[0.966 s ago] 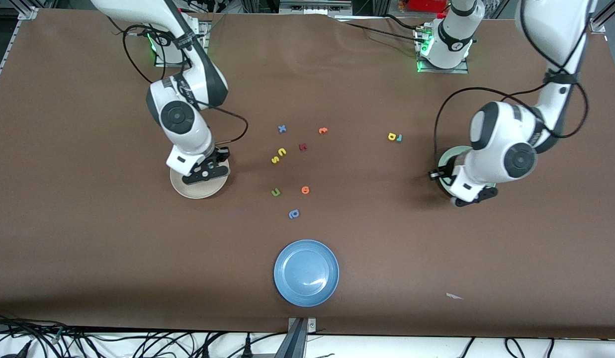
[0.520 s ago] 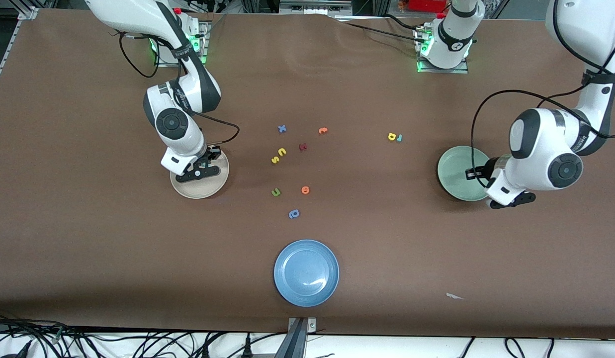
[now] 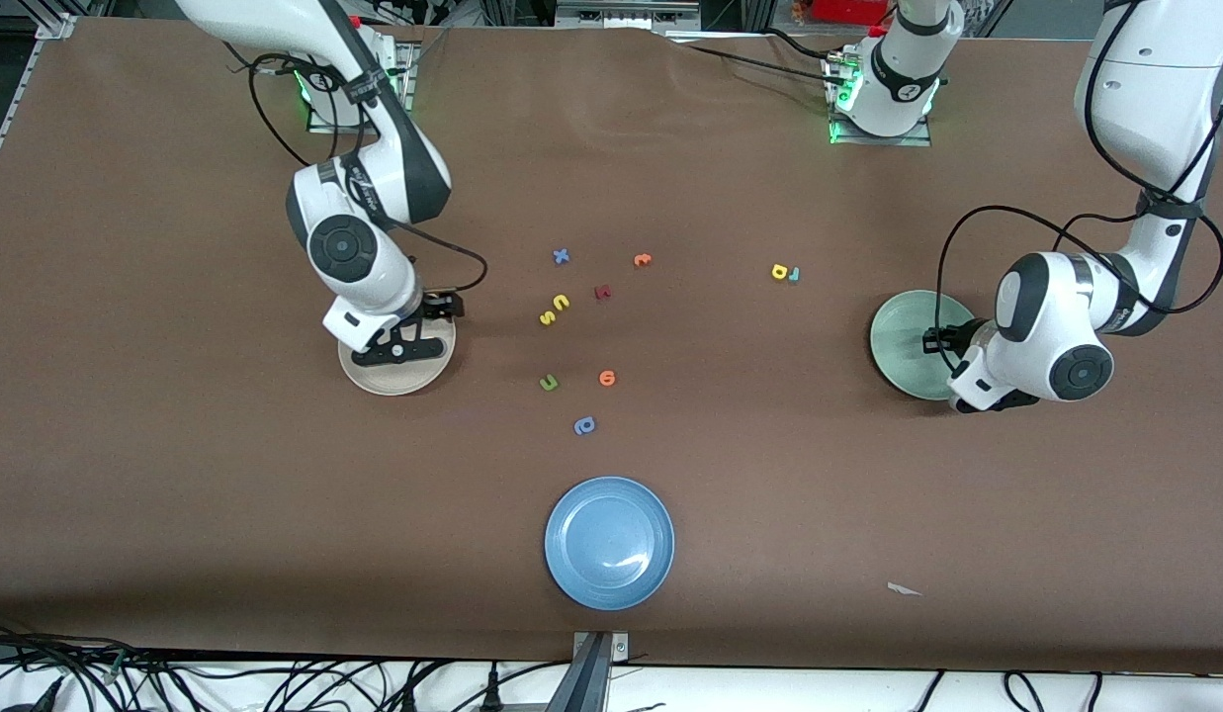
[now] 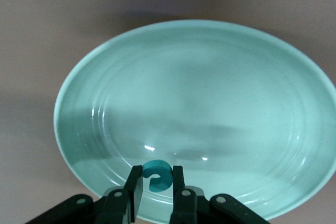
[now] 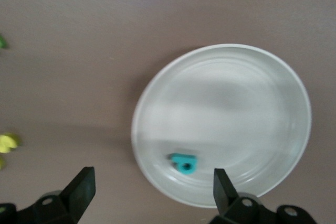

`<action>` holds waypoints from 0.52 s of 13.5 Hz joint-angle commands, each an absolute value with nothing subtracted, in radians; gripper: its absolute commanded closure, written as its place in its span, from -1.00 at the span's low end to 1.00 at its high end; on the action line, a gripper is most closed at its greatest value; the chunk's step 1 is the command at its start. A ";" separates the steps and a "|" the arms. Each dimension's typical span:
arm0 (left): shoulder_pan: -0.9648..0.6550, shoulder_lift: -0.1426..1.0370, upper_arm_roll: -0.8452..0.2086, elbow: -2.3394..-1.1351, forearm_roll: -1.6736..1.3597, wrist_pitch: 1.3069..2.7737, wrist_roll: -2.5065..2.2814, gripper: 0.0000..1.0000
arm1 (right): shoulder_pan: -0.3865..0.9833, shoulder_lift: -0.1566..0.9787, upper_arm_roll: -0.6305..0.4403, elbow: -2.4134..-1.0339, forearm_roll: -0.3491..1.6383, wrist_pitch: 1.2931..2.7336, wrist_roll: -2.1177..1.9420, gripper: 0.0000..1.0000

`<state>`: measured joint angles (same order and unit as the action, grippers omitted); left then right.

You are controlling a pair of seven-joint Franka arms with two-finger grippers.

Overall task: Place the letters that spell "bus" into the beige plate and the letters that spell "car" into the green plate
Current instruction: 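Move the left gripper to the yellow o while the right gripper reaches the yellow s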

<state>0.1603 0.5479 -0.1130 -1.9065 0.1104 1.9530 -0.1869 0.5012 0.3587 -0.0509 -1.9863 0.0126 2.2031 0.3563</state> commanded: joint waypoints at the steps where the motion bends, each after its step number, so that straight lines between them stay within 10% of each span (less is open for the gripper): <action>1: 0.173 0.529 -0.124 -1.901 0.135 1.951 -0.172 -0.71 | 0.598 0.402 -0.048 -1.945 0.028 2.198 0.638 -0.98; 2: 0.172 0.522 -0.129 -1.893 0.135 1.947 -0.175 -0.99 | 0.630 0.422 -0.048 -1.933 0.028 2.216 0.758 -0.97; 7: 0.166 0.442 -0.202 -1.908 0.040 1.940 -0.282 -0.99 | 0.719 0.518 -0.048 -1.891 0.025 2.331 1.323 -0.65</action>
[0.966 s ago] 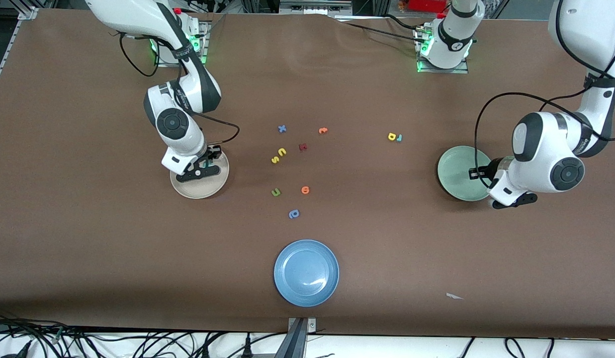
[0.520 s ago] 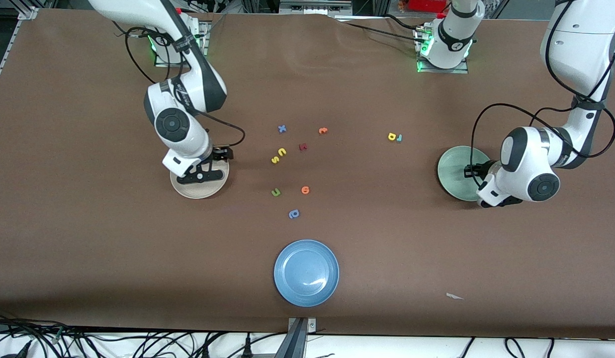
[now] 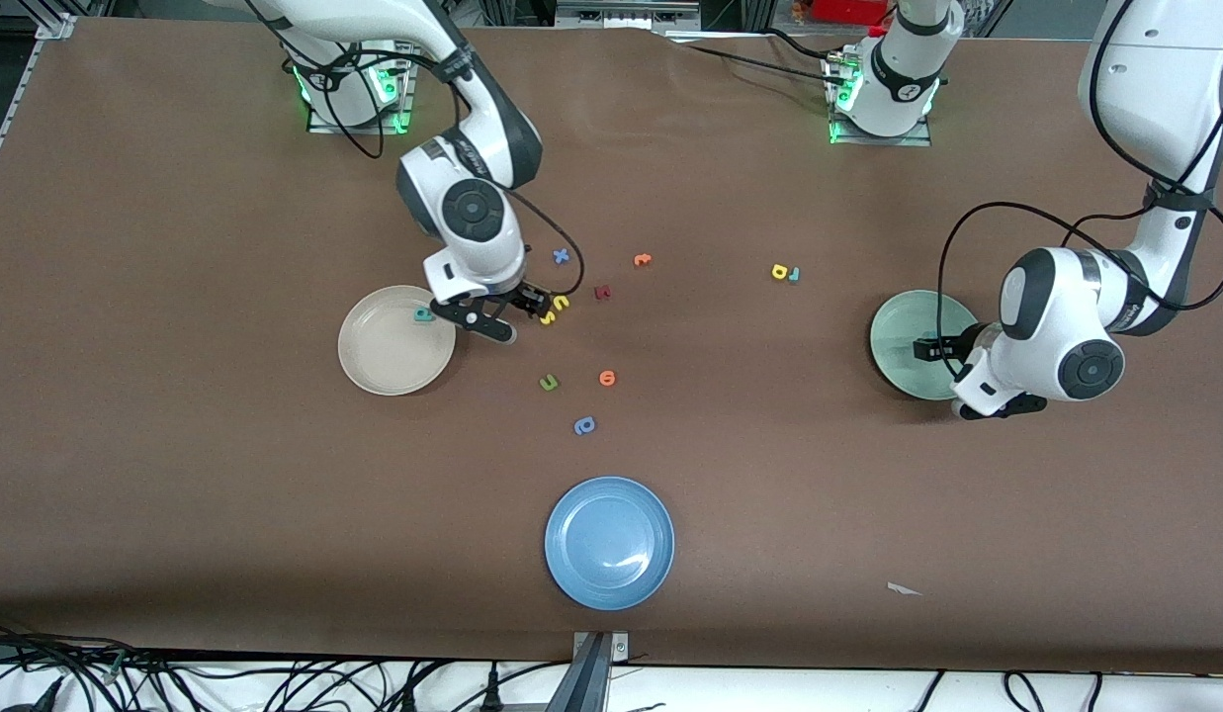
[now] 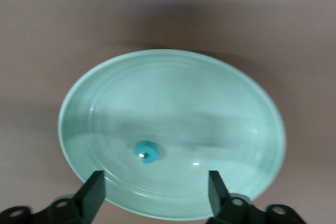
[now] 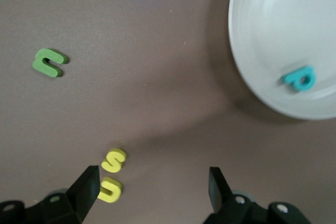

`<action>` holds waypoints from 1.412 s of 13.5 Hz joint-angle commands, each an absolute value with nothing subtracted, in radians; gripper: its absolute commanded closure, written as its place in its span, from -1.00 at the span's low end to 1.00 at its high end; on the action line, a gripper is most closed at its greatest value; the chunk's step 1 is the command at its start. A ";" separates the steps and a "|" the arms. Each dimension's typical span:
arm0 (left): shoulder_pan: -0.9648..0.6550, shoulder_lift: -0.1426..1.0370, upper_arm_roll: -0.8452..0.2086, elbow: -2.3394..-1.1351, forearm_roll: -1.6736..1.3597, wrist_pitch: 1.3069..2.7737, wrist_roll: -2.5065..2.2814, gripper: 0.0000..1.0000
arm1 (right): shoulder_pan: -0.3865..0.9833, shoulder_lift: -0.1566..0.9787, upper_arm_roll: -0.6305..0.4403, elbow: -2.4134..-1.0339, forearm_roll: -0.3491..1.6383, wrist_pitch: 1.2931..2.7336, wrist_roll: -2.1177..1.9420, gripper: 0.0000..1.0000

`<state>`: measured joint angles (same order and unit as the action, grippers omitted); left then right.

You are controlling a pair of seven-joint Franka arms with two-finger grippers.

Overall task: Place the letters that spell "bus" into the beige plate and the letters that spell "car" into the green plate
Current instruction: 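Move the left gripper to the yellow o while the right gripper reaches the yellow s, then grasp the yellow s with the right gripper and lift it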

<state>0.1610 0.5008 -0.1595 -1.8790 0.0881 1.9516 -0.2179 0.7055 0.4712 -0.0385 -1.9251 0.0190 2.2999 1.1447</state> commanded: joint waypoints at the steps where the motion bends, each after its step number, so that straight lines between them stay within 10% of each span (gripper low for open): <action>1: 0.167 0.419 -0.233 -1.925 0.010 1.940 -0.322 -0.99 | 0.726 0.534 -0.049 -1.891 0.025 2.353 1.430 -0.54; 6: 0.170 0.360 -0.391 -2.058 0.000 2.041 -0.530 -0.98 | 0.735 0.583 -0.049 -1.845 0.028 2.361 1.652 -0.08; 19: 0.104 0.364 -0.531 -2.397 0.002 2.506 -1.014 -0.77 | 0.775 0.632 -0.049 -1.835 0.017 2.411 1.672 0.00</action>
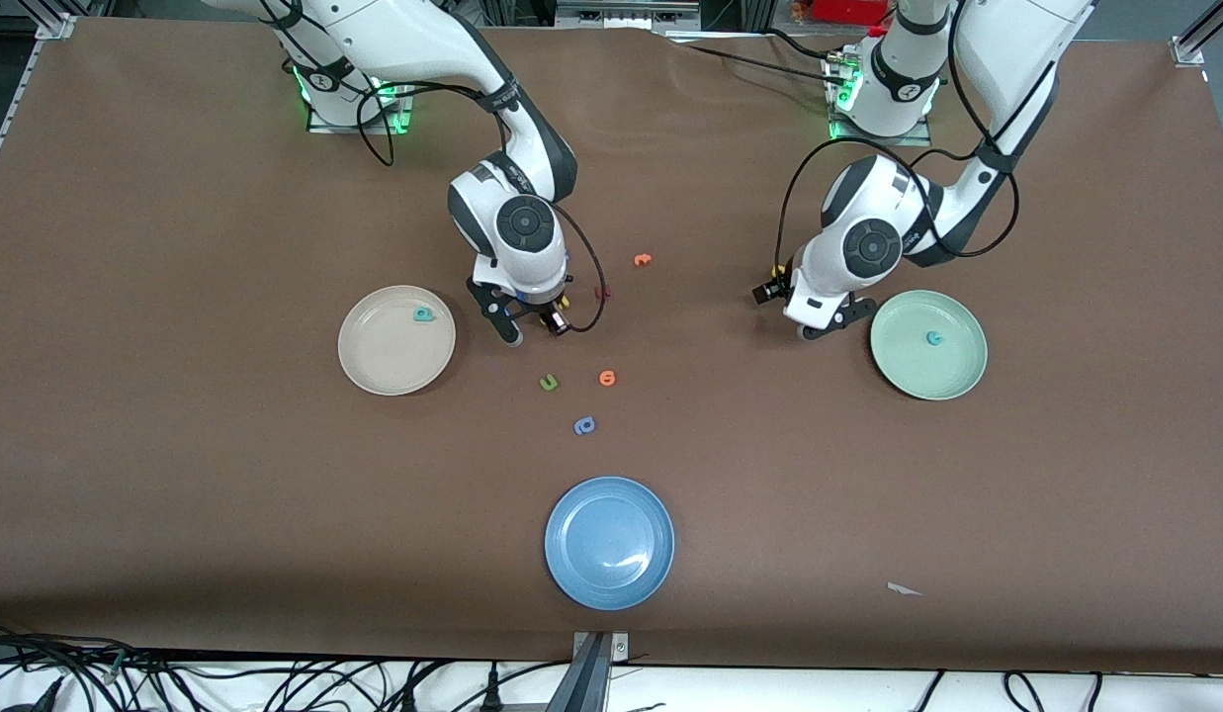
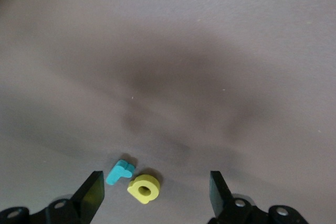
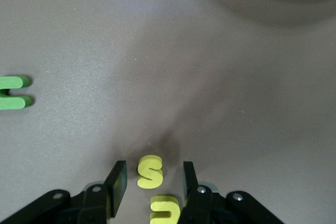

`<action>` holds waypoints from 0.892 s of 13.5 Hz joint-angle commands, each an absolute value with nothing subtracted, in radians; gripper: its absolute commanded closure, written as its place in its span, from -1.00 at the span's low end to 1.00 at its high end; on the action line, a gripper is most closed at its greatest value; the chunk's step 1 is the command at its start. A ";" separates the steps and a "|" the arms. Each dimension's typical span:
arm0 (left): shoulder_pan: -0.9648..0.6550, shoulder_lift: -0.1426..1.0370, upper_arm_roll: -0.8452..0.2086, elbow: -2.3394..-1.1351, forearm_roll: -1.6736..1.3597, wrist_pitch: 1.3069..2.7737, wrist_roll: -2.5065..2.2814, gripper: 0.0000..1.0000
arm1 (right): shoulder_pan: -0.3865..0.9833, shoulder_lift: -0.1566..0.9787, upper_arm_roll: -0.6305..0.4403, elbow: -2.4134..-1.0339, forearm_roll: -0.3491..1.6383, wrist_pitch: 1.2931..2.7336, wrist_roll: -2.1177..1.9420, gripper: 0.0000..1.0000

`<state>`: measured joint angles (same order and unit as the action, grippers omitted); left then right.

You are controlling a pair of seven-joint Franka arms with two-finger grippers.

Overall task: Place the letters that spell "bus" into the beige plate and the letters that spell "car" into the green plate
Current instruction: 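Grasp the yellow s with the right gripper and lift it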

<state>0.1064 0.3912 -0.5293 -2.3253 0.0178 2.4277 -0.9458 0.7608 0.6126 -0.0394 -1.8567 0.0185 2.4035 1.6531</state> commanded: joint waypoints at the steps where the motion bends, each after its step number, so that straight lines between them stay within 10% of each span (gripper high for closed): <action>1: 0.104 0.361 -0.532 -2.410 0.002 2.519 -1.032 -0.77 | 0.775 0.634 -0.049 -1.835 0.015 2.413 1.672 0.01; 12: 0.117 0.353 -0.561 -2.436 0.002 2.514 -1.140 -0.38 | 0.792 0.641 -0.058 -1.835 0.012 2.408 1.663 0.61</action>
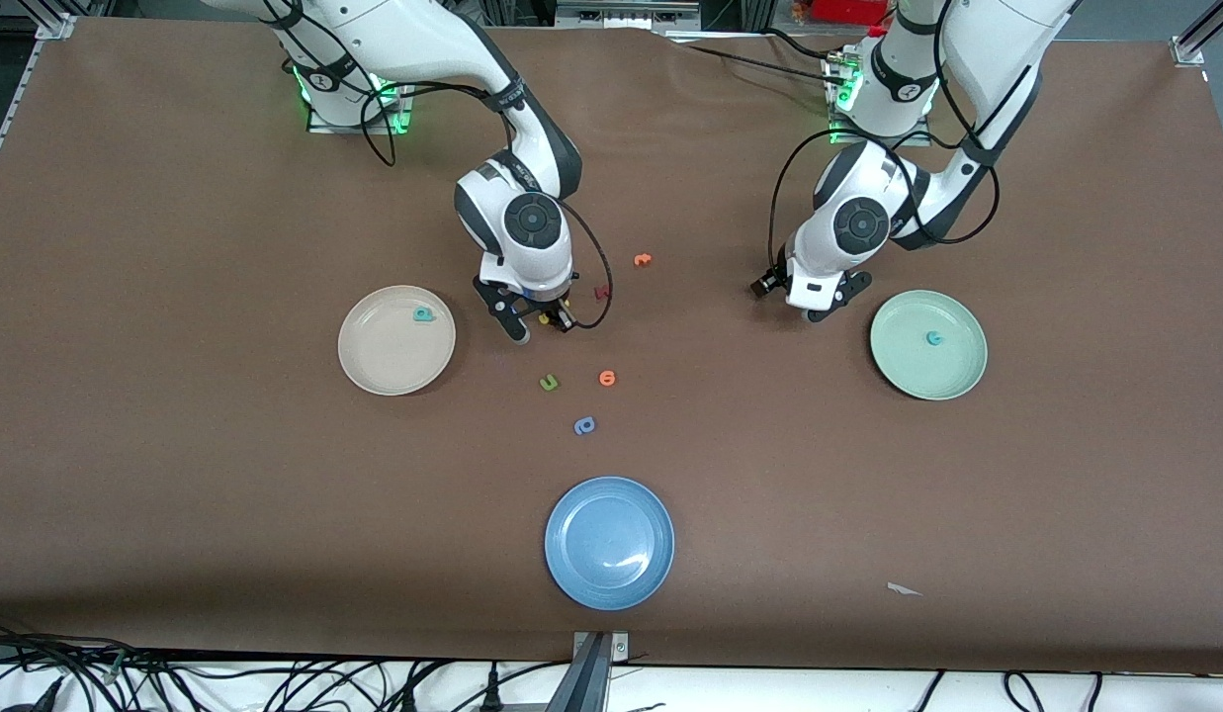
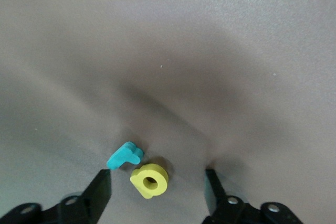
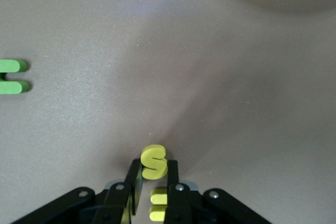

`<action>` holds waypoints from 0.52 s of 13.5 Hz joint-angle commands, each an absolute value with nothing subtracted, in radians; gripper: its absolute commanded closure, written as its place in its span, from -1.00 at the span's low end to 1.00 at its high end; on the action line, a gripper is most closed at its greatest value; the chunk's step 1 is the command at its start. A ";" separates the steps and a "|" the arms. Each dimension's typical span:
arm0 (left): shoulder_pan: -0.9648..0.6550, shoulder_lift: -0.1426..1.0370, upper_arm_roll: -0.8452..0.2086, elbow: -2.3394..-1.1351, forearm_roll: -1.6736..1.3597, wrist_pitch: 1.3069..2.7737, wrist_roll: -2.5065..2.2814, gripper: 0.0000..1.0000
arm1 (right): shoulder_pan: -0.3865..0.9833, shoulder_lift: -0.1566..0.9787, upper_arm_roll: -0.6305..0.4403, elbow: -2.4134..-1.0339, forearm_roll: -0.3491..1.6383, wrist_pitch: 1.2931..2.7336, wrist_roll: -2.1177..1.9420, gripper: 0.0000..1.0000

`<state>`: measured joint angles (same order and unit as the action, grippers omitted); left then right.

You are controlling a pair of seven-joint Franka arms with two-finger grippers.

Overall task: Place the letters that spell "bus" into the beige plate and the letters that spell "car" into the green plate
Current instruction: 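Grasp the yellow s with the right gripper and lift it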

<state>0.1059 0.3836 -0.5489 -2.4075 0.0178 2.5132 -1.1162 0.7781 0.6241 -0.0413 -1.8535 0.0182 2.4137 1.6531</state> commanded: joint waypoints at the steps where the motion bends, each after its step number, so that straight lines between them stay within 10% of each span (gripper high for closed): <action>1: 0.118 0.351 -0.561 -2.434 0.000 2.516 -1.167 -0.35 | 0.792 0.640 -0.058 -1.833 0.011 2.408 1.660 0.61; 7: 0.121 0.344 -0.561 -2.437 0.000 2.514 -1.181 -0.35 | 0.790 0.566 -0.138 -1.819 -0.018 2.301 1.525 0.61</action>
<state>0.1095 0.3773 -0.5511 -2.4088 0.0178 2.5131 -1.1725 0.7790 0.6042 -0.1048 -1.8259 -0.0065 2.3603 1.5779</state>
